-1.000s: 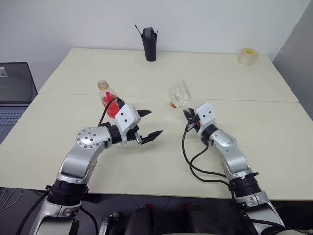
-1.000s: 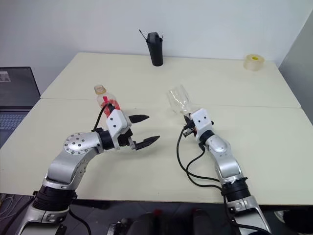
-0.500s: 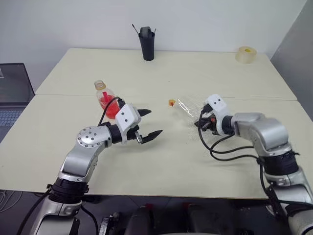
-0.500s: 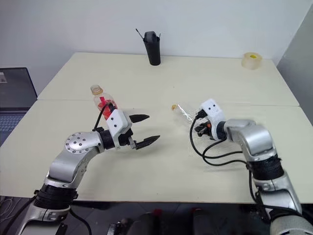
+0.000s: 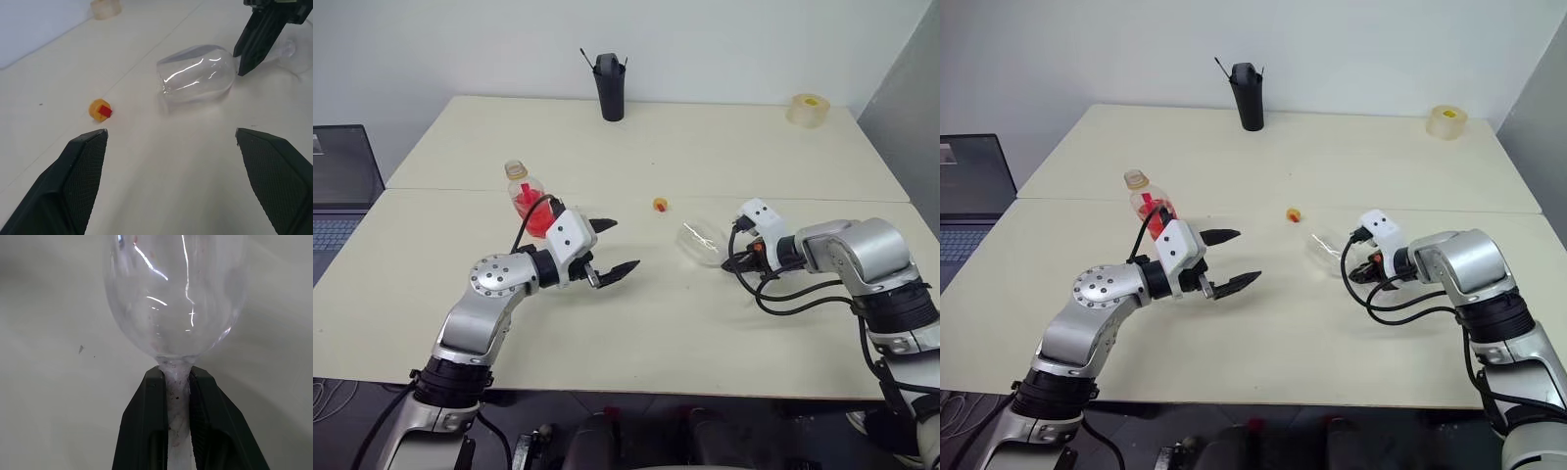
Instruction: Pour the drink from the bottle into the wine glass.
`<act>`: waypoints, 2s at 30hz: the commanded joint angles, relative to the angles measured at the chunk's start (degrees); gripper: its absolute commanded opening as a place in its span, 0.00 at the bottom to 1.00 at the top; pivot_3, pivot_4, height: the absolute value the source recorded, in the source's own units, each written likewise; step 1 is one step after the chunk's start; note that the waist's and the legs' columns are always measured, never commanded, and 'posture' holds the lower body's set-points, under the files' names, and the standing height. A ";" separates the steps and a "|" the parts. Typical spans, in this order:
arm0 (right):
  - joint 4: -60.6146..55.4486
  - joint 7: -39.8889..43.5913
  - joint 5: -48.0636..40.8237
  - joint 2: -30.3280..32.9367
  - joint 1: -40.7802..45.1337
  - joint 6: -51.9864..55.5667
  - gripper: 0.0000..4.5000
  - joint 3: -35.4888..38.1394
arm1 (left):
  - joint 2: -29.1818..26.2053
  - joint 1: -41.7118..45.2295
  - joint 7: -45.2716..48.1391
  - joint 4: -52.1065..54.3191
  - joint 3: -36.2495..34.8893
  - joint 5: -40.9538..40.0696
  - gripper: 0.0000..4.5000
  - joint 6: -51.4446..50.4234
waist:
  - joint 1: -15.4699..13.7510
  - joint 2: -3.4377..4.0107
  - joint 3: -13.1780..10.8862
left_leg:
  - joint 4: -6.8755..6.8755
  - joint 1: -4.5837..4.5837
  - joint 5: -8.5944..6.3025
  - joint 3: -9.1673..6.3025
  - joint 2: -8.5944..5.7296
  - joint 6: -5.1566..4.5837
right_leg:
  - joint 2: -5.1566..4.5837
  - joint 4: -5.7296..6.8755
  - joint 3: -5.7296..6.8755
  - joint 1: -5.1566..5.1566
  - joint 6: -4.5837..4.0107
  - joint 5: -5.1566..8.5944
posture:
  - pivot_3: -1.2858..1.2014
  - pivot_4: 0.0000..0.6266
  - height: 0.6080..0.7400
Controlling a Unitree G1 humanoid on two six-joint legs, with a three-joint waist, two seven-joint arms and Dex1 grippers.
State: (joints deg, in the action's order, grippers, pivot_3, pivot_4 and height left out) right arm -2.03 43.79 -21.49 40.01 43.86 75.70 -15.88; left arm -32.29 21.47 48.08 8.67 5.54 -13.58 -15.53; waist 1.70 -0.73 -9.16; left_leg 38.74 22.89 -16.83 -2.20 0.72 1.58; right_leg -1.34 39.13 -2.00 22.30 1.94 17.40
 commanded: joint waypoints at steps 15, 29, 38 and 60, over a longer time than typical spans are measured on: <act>-3.75 4.72 -0.81 4.97 4.80 0.72 0.80 -4.72 | 0.72 0.26 -0.18 1.13 -0.04 0.31 1.00 1.36 | -0.04 0.01 -0.01 | 0.01 0.03 0.00 -0.01 -0.01 0.00 | -0.02 -0.02 0.00 0.01 0.00 0.00 | 0.52 0.24 1.00; -5.60 18.97 -7.09 15.10 21.38 9.34 1.00 -15.32 | 1.46 3.20 1.04 -2.48 1.70 1.21 1.00 2.29 | 0.07 0.08 -0.07 | 0.00 0.02 -0.01 -0.03 -0.01 -0.01 | -0.01 -0.05 0.02 0.03 0.00 0.00 | 0.52 0.24 1.00; 2.10 16.21 -7.43 9.30 28.34 16.64 1.00 -20.34 | 3.03 1.99 0.44 -0.94 1.98 0.82 1.00 2.18 | -0.05 0.13 -0.10 | 0.00 0.07 0.00 -0.03 -0.01 -0.01 | -0.04 -0.05 0.01 0.07 -0.01 0.00 | 0.52 0.24 1.00; 5.04 11.05 -2.08 8.90 21.22 9.56 0.58 -25.59 | 2.31 0.73 0.54 1.96 2.73 1.29 1.00 0.95 | -0.05 0.13 -0.10 | 0.00 0.09 0.00 -0.06 -0.02 0.00 | -0.05 -0.04 0.03 0.08 -0.01 0.00 | 0.52 0.24 1.00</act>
State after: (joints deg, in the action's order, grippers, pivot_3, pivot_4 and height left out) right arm 2.72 55.54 -24.41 48.79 64.87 85.86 -41.80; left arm -29.86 22.32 48.93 8.44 8.57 -12.37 -14.72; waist 1.65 -0.60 -9.27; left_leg 38.75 22.98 -16.83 -2.25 0.69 1.57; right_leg -1.39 39.09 -1.97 22.39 1.93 17.39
